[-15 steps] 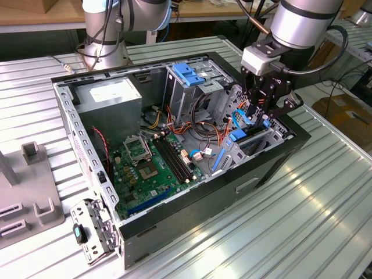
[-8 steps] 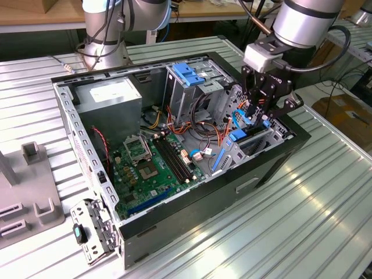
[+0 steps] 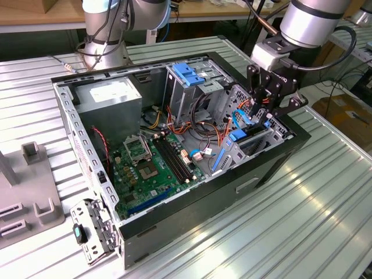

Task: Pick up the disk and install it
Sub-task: 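Insert the first disk wire, then insert the second disk wire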

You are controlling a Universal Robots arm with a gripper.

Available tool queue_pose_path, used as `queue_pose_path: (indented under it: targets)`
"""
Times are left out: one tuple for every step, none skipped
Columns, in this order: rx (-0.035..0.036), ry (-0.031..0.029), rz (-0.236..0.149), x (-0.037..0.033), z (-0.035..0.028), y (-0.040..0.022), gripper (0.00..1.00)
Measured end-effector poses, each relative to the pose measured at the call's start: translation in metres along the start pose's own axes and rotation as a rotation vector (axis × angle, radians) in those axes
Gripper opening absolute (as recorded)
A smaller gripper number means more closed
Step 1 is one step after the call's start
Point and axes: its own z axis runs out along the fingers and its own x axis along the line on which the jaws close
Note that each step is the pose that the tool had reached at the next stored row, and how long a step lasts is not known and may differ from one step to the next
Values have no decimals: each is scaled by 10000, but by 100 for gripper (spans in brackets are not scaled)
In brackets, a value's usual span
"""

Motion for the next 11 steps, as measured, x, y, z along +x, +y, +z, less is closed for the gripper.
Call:
queue_pose_path:
  targets:
    - [-1,1,0,0,0,0,35]
    - [-9,0,-1,1,0,-10,35]
    - [-19,0,-2,1,1,-19,35]
    - [-19,0,-2,1,1,-19,35]
    - [-19,0,-2,1,1,-19,35]
    - [-19,-1,-2,1,1,-20,35]
    - [-20,0,-1,1,1,-20,35]
    - [-20,0,-2,1,1,-20,35]
    - [-20,-1,-2,1,1,-23,35]
    - [-20,0,-4,1,1,-30,35]
    - [-20,0,-5,1,1,-35,35]
